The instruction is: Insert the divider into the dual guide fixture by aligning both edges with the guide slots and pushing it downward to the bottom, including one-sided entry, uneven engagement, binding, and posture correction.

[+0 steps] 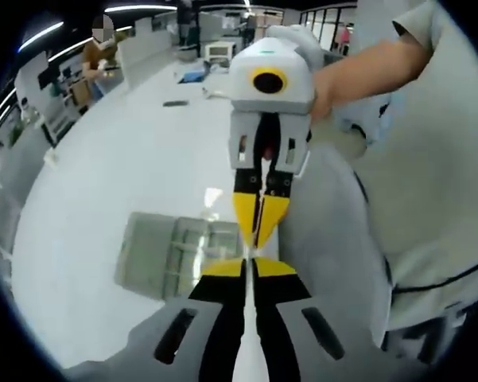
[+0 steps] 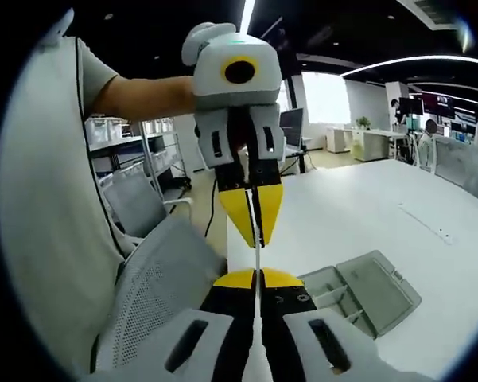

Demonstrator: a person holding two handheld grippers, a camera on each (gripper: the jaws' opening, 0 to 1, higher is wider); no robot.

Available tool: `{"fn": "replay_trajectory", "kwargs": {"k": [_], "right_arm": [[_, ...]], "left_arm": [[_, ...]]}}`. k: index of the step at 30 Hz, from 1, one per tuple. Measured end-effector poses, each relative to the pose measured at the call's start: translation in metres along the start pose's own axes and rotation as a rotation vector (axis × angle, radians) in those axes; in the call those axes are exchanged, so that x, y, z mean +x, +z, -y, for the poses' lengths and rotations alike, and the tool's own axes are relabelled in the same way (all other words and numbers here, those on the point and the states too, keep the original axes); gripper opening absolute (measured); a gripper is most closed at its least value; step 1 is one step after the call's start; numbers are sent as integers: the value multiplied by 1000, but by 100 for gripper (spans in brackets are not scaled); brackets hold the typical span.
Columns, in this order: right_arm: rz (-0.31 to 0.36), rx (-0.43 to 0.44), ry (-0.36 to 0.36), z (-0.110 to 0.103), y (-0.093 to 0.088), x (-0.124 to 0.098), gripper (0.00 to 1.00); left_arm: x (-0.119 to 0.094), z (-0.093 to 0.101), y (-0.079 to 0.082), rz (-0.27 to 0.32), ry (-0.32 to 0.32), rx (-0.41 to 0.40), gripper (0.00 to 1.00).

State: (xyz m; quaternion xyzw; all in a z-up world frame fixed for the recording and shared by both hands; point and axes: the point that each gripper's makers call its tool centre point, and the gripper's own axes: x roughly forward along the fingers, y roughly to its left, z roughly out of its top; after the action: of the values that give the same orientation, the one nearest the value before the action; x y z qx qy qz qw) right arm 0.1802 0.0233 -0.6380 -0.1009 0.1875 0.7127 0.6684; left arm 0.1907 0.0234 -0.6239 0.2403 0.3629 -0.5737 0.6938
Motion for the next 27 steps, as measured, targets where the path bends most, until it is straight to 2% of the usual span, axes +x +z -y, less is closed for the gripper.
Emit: {"fn": "replay_trajectory", "kwargs": {"k": [17, 23, 27], "right_arm": [[-21, -34, -5, -1, -4, 3, 0], [-35, -22, -12, 1, -6, 6, 0], [-46, -15, -21, 3, -8, 5, 4]], "left_arm": [[3, 3, -5, -48, -61, -46, 0], [4, 1, -7, -101, -60, -8, 0], [4, -3, -12, -145, -42, 16, 0]]}}
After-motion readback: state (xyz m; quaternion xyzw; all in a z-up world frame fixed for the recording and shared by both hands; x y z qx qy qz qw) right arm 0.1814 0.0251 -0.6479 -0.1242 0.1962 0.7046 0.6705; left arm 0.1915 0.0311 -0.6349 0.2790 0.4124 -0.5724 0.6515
